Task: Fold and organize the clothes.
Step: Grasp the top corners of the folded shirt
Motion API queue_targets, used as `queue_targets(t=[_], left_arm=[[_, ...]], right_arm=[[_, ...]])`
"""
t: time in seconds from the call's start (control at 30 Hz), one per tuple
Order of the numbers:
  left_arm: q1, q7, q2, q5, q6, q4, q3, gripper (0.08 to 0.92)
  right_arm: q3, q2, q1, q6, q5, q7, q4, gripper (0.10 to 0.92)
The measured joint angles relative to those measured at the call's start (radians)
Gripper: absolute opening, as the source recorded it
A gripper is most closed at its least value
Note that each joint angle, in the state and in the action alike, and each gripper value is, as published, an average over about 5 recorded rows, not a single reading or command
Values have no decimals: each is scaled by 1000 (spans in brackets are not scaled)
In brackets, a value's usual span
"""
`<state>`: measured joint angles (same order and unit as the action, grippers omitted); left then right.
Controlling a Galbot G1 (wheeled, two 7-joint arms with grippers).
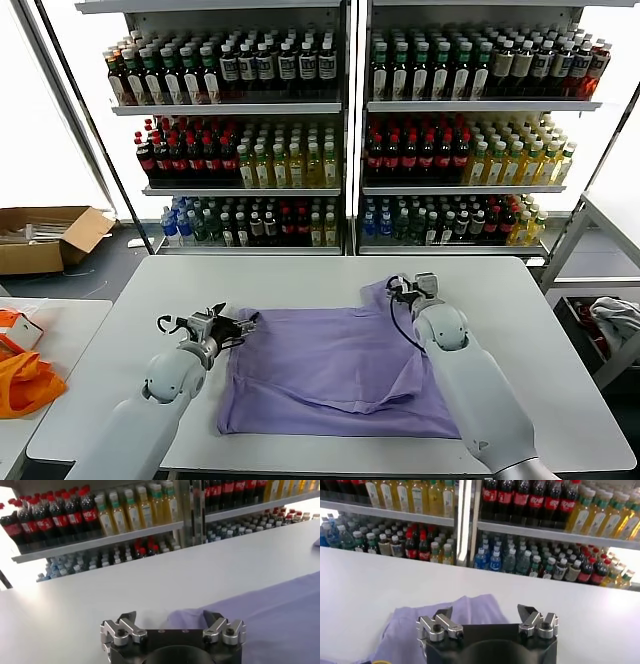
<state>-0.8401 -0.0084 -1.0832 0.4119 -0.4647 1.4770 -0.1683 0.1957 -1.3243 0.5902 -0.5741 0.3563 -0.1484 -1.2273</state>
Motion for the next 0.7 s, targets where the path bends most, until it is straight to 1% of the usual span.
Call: queue_targets(t=[0.3, 0.4, 0.5, 0.57, 0.7], left_arm=[[9, -2, -4, 10, -6, -8, 7, 820], [9, -2, -9, 12, -5, -13, 9, 794], [10, -1, -14, 15, -3, -17, 11, 741], [10, -1, -16, 17, -2, -19, 13, 689], [4, 0, -14, 20, -2, -13, 18, 577]], right_arm=[[33, -25, 4, 5, 6, 11, 33, 823], [41, -28, 9, 7, 6, 12, 36, 823], [43, -27, 15, 7, 6, 12, 36, 821], [44, -26, 19, 6, 6, 11, 35, 802], [48, -24, 28, 4, 6, 7, 28, 704]])
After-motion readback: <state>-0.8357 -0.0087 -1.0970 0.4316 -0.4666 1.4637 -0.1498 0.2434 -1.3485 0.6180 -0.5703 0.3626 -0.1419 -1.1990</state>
